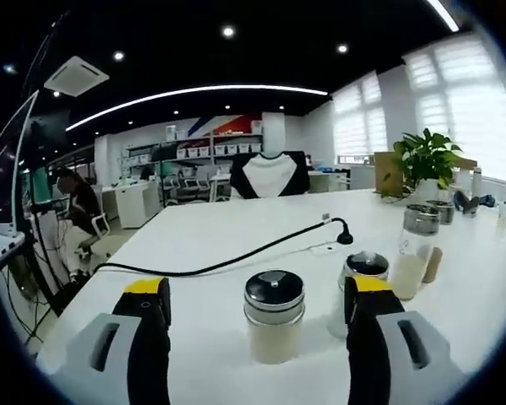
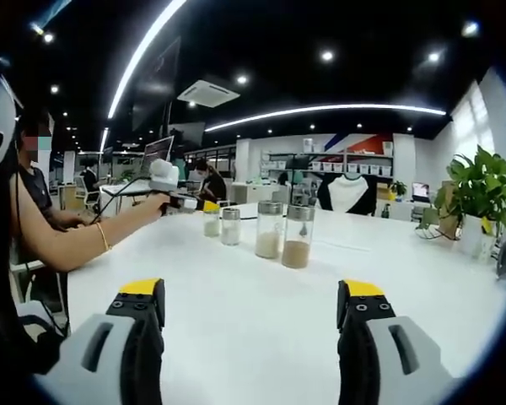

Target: Rotate the seasoning bottle until the label or dispensing opening points toward the visible target arrow and the bottle remains upright within the marked orientation range

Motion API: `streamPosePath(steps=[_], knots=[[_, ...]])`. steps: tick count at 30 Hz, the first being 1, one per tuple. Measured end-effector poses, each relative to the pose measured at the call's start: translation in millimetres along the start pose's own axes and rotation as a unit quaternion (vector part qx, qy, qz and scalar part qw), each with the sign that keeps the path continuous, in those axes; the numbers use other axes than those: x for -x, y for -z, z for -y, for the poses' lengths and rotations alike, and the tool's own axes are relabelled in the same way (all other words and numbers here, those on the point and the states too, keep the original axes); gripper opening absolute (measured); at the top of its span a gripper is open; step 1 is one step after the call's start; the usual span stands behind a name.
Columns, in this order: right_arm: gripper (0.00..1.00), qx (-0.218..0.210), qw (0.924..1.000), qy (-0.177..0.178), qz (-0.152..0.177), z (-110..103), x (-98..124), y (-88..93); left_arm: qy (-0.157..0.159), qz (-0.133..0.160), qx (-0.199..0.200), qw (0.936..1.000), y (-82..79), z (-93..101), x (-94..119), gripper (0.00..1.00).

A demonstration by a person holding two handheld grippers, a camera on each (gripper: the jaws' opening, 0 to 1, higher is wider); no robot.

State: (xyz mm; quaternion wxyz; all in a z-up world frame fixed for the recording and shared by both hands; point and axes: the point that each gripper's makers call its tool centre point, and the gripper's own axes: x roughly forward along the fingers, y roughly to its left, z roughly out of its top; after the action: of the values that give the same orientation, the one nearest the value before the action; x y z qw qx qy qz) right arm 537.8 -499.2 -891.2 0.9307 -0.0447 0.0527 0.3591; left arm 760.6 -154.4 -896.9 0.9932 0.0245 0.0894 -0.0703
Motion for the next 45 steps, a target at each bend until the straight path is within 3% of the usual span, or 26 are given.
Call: streamPosePath(steps=[5, 8, 14, 18, 23, 29, 36, 40, 45], knots=[[0.81, 0.007, 1.0, -0.003, 0.002, -0.9, -2.0, -1.8, 0.023, 0.003, -0.005, 0.9997, 5.8, 9.9, -6.9, 0.87], [0.76, 0.011, 0.9998, -0.011, 0.011, -3.9, -3.4, -4.1, 0.031, 0.006, -0.005, 0.9995, 5.8, 11.9, -9.1, 0.8], [0.7, 0.011, 0.9996, -0.023, 0.013, -9.4, -7.0, -3.4, 0.021, -0.006, -0.004, 0.9997, 14.6, 6.8, -15.4, 0.78], [0.69, 0.01, 0.9996, -0.023, 0.01, -8.3, -8.4, -0.9, 0.015, -0.012, -0.019, 0.9996, 19.3, 3.5, -16.5, 0.71], [0.52, 0.021, 0.9989, -0.039, 0.015, -14.5, -8.6, -0.6, 0.013, -0.006, -0.033, 0.9993, 17.0, 4.6, -16.7, 0.59], [0.53, 0.019, 0.999, -0.04, 0.01, -14.9, -10.1, 2.0, 0.028, 0.005, -0.005, 0.9996, 14.3, 8.0, -22.7, 0.56], [0.53, 0.013, 0.9993, -0.032, 0.013, -11.3, -7.9, 0.7, 0.026, 0.011, -0.006, 0.9996, 14.4, 7.3, -24.9, 0.47], [0.54, 0.007, 0.9996, -0.026, 0.009, -8.8, -7.5, 3.8, 0.041, 0.018, -0.006, 0.999, 13.3, 12.0, -27.6, 0.38], [0.54, 0.002, 0.9996, -0.027, 0.008, -10.2, -8.6, 5.5, 0.035, 0.02, -0.006, 0.9992, 13.6, 10.9, -27.9, 0.38]])
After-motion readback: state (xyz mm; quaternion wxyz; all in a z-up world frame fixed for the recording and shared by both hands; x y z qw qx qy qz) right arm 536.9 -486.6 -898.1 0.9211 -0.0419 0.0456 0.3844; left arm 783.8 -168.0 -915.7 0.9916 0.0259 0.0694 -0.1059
